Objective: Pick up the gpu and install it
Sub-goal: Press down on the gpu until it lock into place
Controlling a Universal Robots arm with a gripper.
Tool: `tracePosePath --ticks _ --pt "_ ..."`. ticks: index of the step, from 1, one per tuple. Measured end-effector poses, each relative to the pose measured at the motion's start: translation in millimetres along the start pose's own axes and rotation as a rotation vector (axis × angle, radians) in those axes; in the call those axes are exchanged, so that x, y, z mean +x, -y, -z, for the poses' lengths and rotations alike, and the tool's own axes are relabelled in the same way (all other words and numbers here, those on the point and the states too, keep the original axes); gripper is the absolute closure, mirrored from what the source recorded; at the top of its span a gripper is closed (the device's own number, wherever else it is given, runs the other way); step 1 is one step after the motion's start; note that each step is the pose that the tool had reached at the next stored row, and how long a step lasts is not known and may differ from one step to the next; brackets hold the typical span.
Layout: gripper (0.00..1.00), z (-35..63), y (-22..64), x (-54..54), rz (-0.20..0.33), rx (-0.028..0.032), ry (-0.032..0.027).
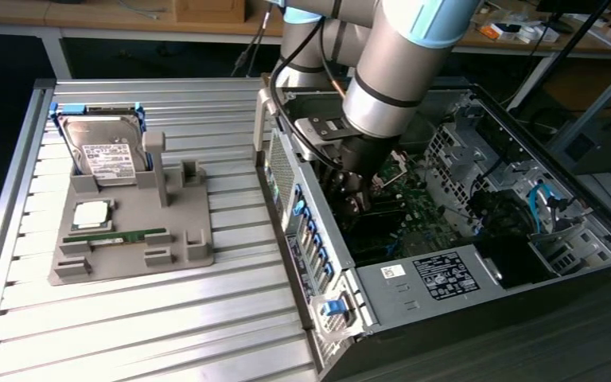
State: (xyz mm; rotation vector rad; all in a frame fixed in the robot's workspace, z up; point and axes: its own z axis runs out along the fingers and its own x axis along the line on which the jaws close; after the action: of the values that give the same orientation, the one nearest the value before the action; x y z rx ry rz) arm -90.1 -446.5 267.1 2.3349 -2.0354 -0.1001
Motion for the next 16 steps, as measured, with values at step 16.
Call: tracePosePath --ticks 16 --pt "0.89 12.3 22.6 5.9 0.000 -0.0144 0.0020"
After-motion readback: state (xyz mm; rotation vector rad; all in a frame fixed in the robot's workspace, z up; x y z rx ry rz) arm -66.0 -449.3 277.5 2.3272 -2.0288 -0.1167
